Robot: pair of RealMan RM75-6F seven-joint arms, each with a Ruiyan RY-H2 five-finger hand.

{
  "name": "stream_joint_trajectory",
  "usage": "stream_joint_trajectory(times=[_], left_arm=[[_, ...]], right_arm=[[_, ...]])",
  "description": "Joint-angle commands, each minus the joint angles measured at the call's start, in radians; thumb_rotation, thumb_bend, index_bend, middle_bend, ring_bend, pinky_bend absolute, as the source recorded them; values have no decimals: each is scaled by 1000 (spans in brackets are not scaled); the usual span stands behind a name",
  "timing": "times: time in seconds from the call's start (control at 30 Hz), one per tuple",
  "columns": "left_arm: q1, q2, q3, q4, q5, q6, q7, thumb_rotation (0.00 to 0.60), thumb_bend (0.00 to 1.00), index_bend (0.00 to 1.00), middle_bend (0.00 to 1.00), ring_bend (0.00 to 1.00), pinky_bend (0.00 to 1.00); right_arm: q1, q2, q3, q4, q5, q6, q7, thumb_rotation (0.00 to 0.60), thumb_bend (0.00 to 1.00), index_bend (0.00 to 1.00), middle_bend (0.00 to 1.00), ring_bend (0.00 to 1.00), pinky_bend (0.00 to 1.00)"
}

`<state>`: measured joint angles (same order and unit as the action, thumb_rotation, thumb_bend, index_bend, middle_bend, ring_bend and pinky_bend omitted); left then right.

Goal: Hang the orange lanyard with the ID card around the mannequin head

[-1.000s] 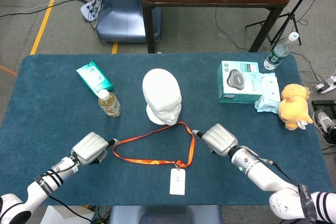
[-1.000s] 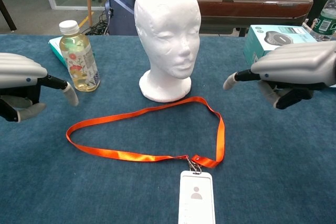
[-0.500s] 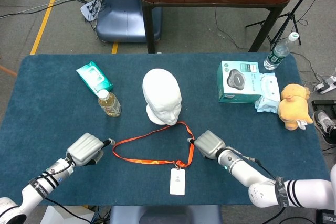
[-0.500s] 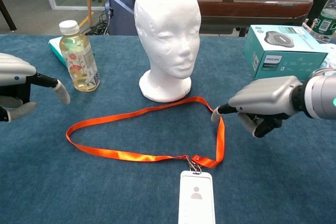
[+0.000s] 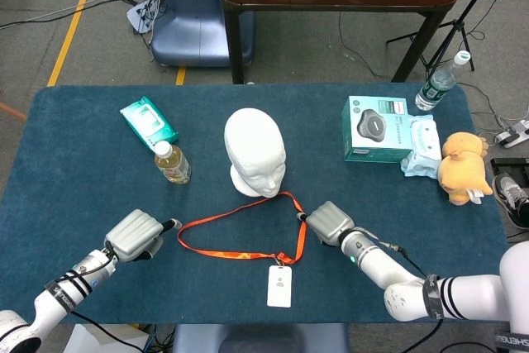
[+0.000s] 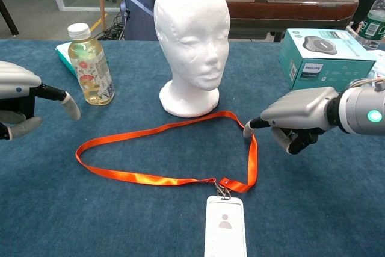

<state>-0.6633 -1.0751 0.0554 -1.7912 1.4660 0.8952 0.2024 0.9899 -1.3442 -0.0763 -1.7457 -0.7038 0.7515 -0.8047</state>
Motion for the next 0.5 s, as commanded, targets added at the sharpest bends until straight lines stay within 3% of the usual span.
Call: stream_joint_trajectory(times=[0.03, 0.5], left_arm=[[1, -1, -1, -1, 1, -3, 0, 581, 593, 253, 1000, 1000, 965], [2, -4, -3, -2, 4, -18, 7, 582, 593, 253, 1000, 1000, 965]], right_arm=[[16, 5, -22, -9, 30, 10, -8, 600, 1000, 148, 996, 992, 1000], [-2, 80, -109, -104, 43, 112, -7, 600, 1000, 148, 996, 991, 1000]])
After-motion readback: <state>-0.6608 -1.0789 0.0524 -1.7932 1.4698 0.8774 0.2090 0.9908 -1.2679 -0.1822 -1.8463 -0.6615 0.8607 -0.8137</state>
